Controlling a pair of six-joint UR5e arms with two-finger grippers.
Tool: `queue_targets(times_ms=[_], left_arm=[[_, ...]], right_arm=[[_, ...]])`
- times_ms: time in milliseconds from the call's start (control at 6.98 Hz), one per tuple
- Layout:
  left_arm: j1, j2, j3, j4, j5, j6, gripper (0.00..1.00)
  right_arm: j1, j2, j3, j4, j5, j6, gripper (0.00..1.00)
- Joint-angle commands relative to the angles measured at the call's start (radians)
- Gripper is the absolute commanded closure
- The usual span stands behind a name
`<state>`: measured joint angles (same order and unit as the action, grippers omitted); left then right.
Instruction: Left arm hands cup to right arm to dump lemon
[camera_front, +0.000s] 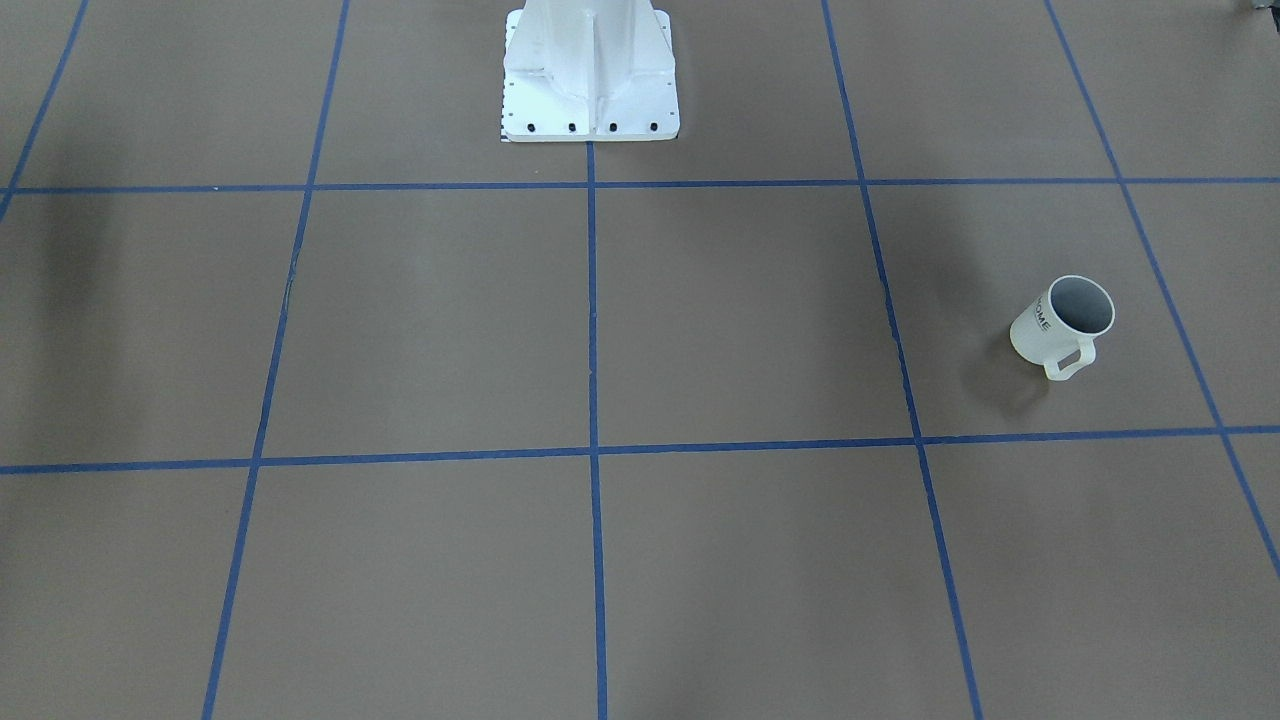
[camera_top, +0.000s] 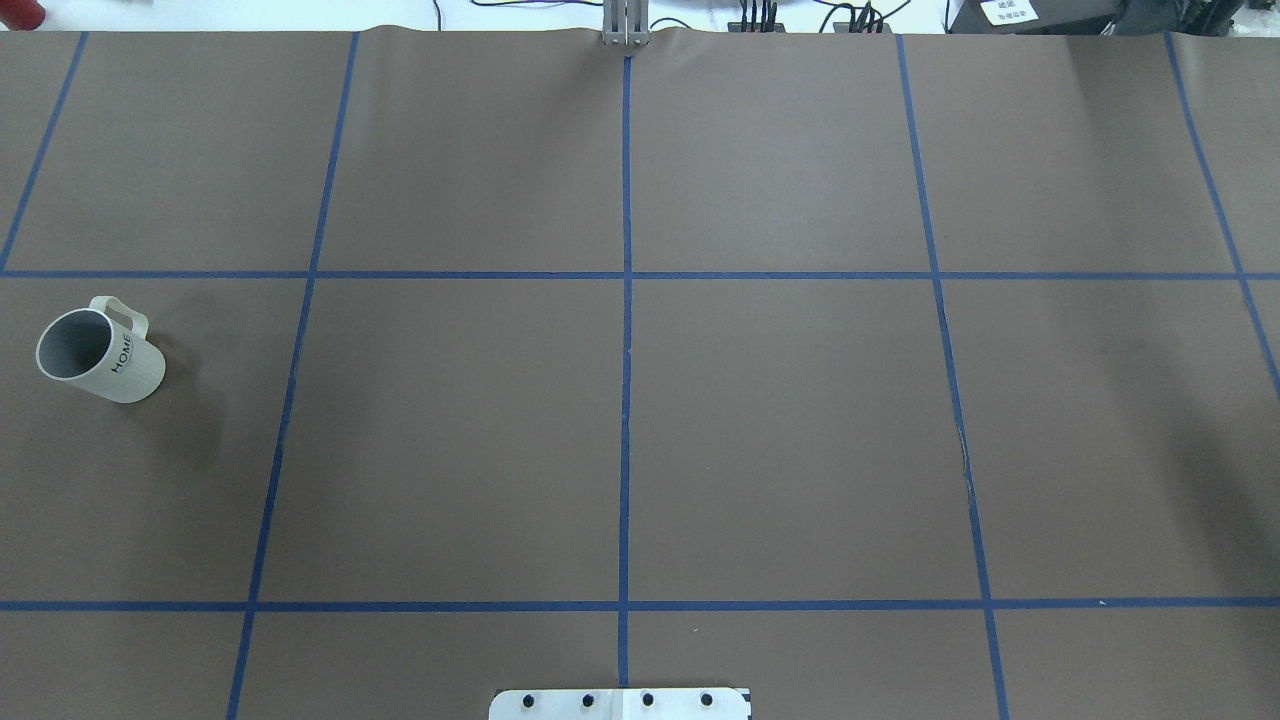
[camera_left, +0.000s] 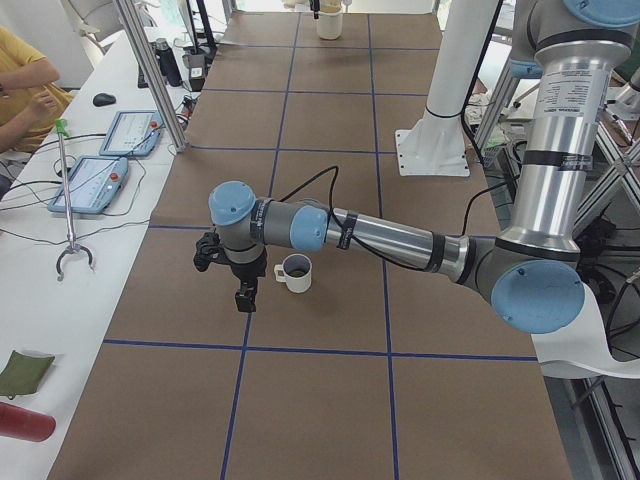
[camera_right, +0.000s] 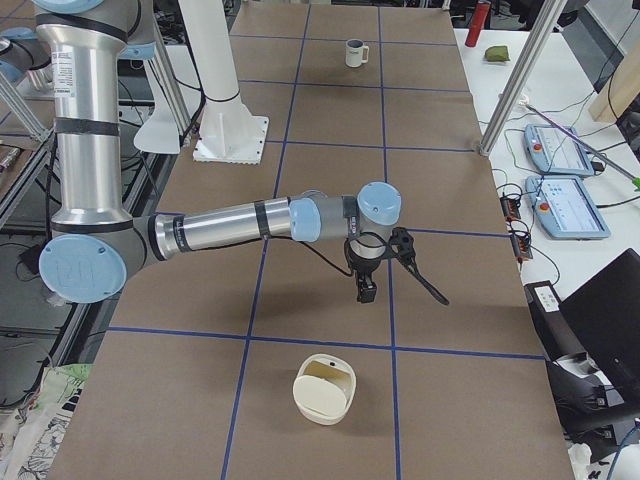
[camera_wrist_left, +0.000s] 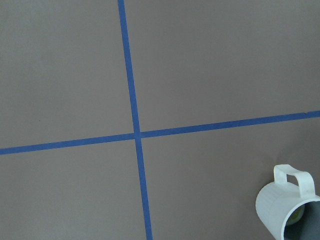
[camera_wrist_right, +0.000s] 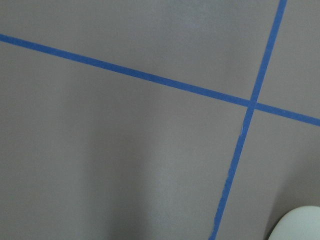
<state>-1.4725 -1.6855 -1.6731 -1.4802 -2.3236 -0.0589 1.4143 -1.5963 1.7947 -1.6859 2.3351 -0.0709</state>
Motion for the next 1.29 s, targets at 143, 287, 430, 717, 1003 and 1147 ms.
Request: queue_targets(times_ms=[143,287,430,717,1003,1147], left_arm=[[0.001,0.003,0.006,-0.009,0.003,-0.006,0.00],[0.001,0.006,0.027,-0.014,0.000,-0.001,0.00],[0.001,0.006,0.023,-0.034,-0.003,0.001,0.00],[0.006,0.015,0.026,-0.074,-0.005,-0.001,0.00],[0.105,0.001,0.030,-0.071,-0.033,-0.009,0.00],[0.136,-0.005,0.030,-0.090,-0.034,-0.095,0.00]], right_arm=[[0.011,-0.011,0.006,0.000,0.004,-0.003,0.00],[0.014,-0.011,0.006,0.002,0.000,-0.004,0.00],[0.014,-0.005,0.002,0.000,0.007,0.002,0.00],[0.012,-0.011,-0.030,-0.001,0.015,0.000,0.00],[-0.007,-0.011,-0.034,-0.002,0.018,0.003,0.00],[-0.040,0.002,-0.025,0.000,0.021,0.005,0.00]])
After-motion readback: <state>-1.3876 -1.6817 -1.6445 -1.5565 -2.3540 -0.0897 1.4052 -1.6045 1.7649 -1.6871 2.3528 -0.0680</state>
